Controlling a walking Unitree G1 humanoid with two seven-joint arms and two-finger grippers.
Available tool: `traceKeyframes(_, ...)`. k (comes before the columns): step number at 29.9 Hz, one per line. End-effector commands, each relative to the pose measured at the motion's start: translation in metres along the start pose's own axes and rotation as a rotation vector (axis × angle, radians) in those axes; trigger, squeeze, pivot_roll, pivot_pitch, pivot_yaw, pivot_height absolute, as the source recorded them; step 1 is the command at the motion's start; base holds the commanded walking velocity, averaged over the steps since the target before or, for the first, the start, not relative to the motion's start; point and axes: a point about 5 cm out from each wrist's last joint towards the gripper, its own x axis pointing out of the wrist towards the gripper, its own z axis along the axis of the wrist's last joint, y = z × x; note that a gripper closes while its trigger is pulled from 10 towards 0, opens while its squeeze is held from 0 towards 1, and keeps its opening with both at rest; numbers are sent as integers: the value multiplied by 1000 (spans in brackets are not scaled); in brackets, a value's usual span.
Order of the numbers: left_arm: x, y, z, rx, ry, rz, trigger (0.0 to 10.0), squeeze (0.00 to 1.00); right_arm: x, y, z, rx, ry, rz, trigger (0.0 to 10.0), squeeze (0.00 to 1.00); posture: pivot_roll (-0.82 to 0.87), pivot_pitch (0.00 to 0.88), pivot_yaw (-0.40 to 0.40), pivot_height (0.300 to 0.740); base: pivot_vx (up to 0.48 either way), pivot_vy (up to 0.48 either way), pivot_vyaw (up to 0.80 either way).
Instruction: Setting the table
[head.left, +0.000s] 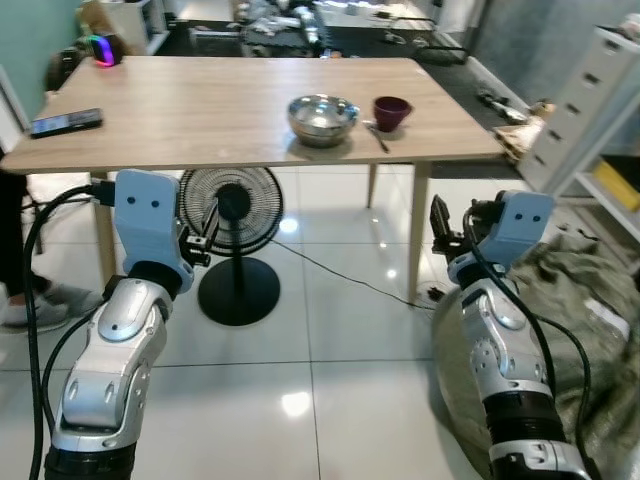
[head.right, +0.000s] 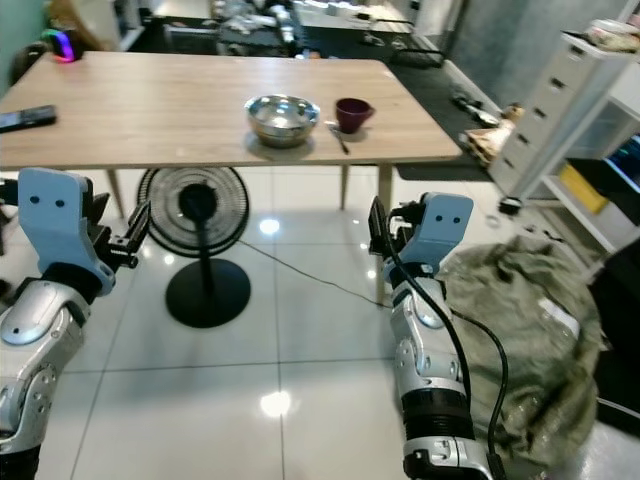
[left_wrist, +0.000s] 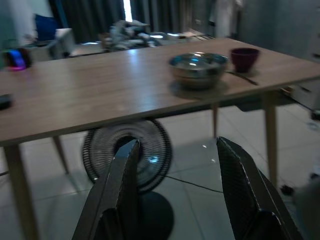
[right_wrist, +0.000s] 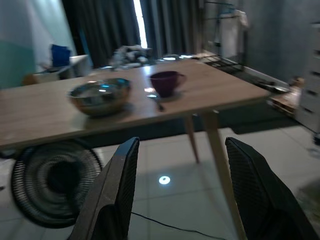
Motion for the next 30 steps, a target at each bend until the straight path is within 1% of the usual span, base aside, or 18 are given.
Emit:
traceKeyframes(1,0,-1,-3,-2,14,-10,10000,0,-1,-3,-5,5,26,-14,10000,0,71,39,17,740,0,0,-800)
traceKeyframes(13,0,-2,-5,3,20,-19,10000,0,-2,-6,-6,4,30,-21,10000,0,70,32,17,740,0,0,-800)
traceKeyframes(17,-4,-3,-16,16,60,-33,10000,0,-7,-9,-16,-29,72,-12,10000,0,69,29,17,740,0,0,-800)
traceKeyframes(18,-4,-3,-16,16,60,-33,10000,0,-7,-9,-16,-29,72,-12,10000,0,69,29,17,740,0,0,-800)
traceKeyframes(19,-7,-2,-21,11,76,-34,10000,0,-11,-9,-23,-50,100,5,10000,0,69,28,17,740,0,0,-800)
traceKeyframes(20,-16,3,-41,11,139,-19,10000,0,-23,-9,-45,-66,187,33,10000,0,68,28,17,740,0,0,-800)
traceKeyframes(21,-16,3,-41,11,139,-19,10000,0,-23,-9,-45,-66,187,33,10000,0,68,28,17,740,0,0,-800)
traceKeyframes(22,-21,6,-51,8,175,-11,10000,0,-29,-9,-54,-84,224,50,10000,0,70,28,15,740,0,0,-800)
traceKeyframes(23,-33,13,-74,10,258,21,10000,0,-43,-8,-73,-100,301,80,10000,0,74,31,13,740,0,0,-800)
traceKeyframes(24,-39,17,-86,12,302,40,10000,0,-50,-8,-83,-101,341,93,10000,0,74,31,13,740,0,0,-800)
traceKeyframes(25,-49,22,-102,18,366,59,10000,0,-59,-6,-93,-110,386,116,10000,0,77,31,12,740,0,0,-800)
traceKeyframes(26,-55,26,-112,21,408,71,10000,0,-65,-5,-100,-116,413,131,10000,0,77,31,12,740,0,0,-800)
traceKeyframes(28,-72,35,-136,5,507,120,10000,0,-79,0,-116,-111,490,185,10000,0,78,36,8,740,0,0,-800)
traceKeyframes(29,-86,39,-153,-10,586,136,10000,0,-91,4,-127,-125,543,228,10000,0,81,37,5,740,0,0,-800)
traceKeyframes(30,-96,42,-165,-20,641,145,10000,0,-99,7,-135,-135,577,259,10000,0,82,39,3,740,0,0,-800)
